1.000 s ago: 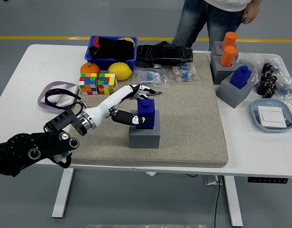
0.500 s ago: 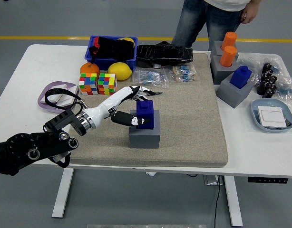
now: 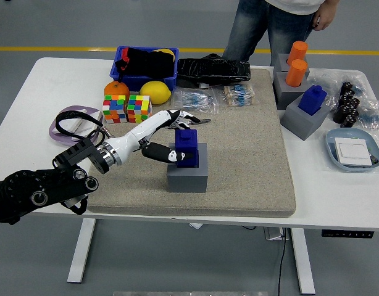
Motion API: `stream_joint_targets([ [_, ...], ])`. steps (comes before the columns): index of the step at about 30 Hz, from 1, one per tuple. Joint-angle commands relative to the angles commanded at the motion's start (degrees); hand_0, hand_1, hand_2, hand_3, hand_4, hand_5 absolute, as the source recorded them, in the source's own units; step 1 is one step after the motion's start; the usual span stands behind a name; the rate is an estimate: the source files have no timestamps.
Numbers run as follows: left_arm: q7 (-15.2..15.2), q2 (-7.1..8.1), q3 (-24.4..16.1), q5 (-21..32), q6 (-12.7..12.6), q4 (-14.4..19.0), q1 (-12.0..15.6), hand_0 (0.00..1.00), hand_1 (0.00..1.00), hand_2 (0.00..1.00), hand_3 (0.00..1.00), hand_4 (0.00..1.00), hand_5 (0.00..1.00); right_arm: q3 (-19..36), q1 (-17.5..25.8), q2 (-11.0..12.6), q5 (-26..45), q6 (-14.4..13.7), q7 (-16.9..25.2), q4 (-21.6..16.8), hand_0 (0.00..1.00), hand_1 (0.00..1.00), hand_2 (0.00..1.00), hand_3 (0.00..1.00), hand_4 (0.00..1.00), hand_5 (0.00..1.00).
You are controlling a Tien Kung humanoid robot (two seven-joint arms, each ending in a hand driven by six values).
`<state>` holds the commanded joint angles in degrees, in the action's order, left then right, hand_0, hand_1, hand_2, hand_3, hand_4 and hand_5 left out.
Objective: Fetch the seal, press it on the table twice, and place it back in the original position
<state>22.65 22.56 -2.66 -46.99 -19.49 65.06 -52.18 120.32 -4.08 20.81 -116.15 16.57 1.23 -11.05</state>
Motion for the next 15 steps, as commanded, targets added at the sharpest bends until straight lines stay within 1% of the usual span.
stream_joint_targets([
  [6,-0.01,0.35,-0.03,0.45,0.07,-0.1,-0.09,0.645,0.46,0.427,0.755,0.529,0.002,0.24,0.07,-0.01,-0.16,-0.04,0.0,0.03,0.783,0.68,0.656,0.616,0.786,0.442],
  [15,0.09,-0.41,0.04,1.15,0.1,0.49,0.42,0.645,0.46,0.427,0.754,0.528,0.002,-0.18,0.07,-0.07,-0.01,-0.01,-0.05,0.01,0.783,0.68,0.656,0.616,0.786,0.442],
])
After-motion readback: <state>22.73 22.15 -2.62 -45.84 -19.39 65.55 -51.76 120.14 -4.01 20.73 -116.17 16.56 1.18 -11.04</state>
